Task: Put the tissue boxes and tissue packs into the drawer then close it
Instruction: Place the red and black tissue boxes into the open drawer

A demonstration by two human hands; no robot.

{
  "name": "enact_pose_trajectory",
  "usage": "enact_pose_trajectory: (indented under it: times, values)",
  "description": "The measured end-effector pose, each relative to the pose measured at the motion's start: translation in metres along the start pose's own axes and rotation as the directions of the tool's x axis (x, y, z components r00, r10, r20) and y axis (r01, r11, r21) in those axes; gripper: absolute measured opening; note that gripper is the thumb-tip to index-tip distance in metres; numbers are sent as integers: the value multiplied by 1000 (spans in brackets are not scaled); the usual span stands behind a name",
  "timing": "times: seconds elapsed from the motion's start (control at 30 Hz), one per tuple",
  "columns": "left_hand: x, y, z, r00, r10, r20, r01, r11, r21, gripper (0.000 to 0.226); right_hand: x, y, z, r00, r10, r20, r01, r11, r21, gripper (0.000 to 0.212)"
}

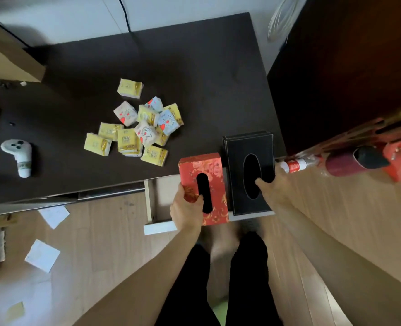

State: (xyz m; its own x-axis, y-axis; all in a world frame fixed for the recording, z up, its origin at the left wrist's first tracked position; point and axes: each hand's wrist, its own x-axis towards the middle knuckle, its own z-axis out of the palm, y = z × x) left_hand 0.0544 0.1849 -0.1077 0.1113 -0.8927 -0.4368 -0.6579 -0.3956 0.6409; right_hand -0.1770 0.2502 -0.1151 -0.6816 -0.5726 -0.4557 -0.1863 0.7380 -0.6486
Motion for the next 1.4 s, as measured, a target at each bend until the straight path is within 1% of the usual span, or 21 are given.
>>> enact_pose_trajectory:
  times: [0.1,0.2,0.3,0.37,0.5,0.57,0.67,0.7,0.8,0.87,0.93,1.0,1.07,1.13,1.17,1.2,1.27,1.3,1.33,1.37,1.4]
  values:
    - [-13,-9,3,1000,-16,9,16,998,54,33,-16,12,-4,999,15,30,-14,1000,-9,57]
    - [-30,-23,9,998,-63,1,63,992,111,36,-30,25,-7,995,73,69,-69,996,-49,60]
    - [-46,-34,19,992,-124,-18,125,976,176,59,-38,39,-10,989,105,103,-92,987,-130,56]
    - [-54,-40,27,989,-145,-32,149,969,197,66,-39,50,-10,983,101,154,-70,978,-194,53]
    - [-58,-51,39,986,-158,-57,167,959,227,48,-28,69,-6,962,115,248,-28,944,-330,47]
    - [-54,-59,45,982,-183,-50,190,950,249,48,-21,77,-1,955,105,278,8,926,-377,42]
    - [-43,-71,54,978,-208,-27,208,944,255,53,-17,92,9,953,39,300,93,905,-415,44]
    - [-40,-76,58,977,-211,-24,210,945,252,55,-17,96,12,951,9,308,129,895,-427,49]
    - [-30,-91,66,981,-193,-5,187,946,263,61,-18,108,20,937,-62,345,226,858,-461,75]
    - [-24,-98,67,985,-169,27,154,942,297,64,-20,114,24,930,-102,353,271,838,-473,85]
    - [-17,-104,63,987,-133,93,99,946,308,71,-23,116,26,928,-151,342,307,829,-467,92]
    - [-9,-106,57,983,-55,175,4,960,279,81,-22,111,27,917,-250,310,372,815,-444,93]
    - [5,-103,51,970,77,229,-138,954,265,90,-12,98,31,865,-401,302,500,742,-446,89]
    - [23,-96,50,923,231,309,-323,900,293,95,8,83,35,783,-507,360,621,611,-491,88]
    - [33,-91,51,879,308,363,-428,846,319,93,19,75,37,742,-525,417,669,539,-512,89]
    - [42,-86,52,823,380,423,-535,770,349,87,28,69,40,704,-522,482,709,468,-528,89]
    - [57,-76,56,699,487,524,-711,557,429,66,43,61,48,658,-496,567,751,370,-547,88]
    - [63,-71,57,654,519,551,-757,451,473,57,48,59,52,653,-497,571,753,343,-562,87]
    - [68,-68,58,629,539,560,-774,371,513,52,52,59,56,656,-510,557,746,324,-582,85]
    - [72,-65,60,619,550,560,-777,326,538,49,54,58,60,661,-529,532,735,313,-602,82]
    - [74,-63,61,610,558,563,-781,302,547,46,56,58,64,665,-551,504,725,314,-613,79]
